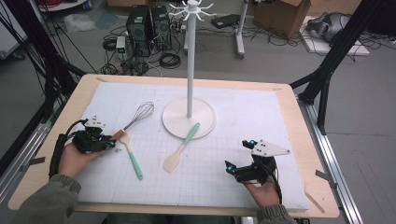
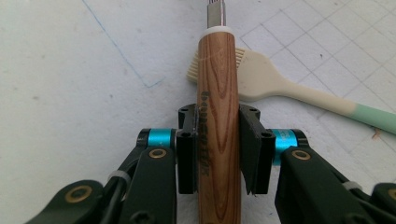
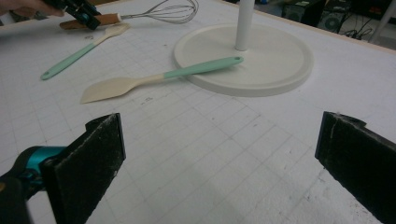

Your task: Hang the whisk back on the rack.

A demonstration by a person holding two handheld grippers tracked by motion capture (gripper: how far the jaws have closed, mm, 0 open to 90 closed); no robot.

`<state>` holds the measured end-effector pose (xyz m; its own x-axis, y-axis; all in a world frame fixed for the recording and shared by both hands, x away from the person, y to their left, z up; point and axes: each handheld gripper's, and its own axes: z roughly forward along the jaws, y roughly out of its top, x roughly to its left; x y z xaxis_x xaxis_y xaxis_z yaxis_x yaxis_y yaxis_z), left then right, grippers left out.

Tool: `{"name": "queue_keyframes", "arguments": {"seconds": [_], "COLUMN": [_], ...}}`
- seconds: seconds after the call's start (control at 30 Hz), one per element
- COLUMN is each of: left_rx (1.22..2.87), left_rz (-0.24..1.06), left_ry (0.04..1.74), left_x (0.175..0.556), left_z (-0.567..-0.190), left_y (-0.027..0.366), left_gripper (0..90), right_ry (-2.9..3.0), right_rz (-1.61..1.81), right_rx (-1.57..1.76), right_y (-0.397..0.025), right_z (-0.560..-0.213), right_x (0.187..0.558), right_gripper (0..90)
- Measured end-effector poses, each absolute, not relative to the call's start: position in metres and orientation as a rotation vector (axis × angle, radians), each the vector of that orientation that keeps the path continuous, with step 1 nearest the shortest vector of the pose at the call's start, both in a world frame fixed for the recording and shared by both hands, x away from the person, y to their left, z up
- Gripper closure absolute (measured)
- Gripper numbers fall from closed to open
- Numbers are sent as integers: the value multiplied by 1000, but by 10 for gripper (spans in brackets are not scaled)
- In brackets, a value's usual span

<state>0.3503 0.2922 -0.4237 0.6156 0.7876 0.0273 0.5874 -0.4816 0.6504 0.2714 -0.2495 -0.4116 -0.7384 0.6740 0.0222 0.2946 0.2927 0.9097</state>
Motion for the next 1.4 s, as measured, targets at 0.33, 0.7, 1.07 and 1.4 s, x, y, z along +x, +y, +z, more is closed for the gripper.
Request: {"name": "queue_keyframes", "arguments": {"seconds": [0.33,0.7,1.07,1.4], "left_rx": [2216,2227,2224,2210], "left_rz": [439,424,372,338], "left_ry": [1012,889,731,642], "left_x": [339,326,310,303], "left_z": [-414,-406,-398,-391], "left_y": [296,295,287,270], "left_gripper": [706,705,705,705], "right_ry": [2200,2209,2220,2248], "right_rz": [1424,1424,1424,1427], "right_rx": [866,861,859,846], "right_y": [-249,-248,-247,-247], "right_z": [-412,-412,-413,-413], "right_x": [272,272,272,272], "right_gripper": [3,3,3,3]}}
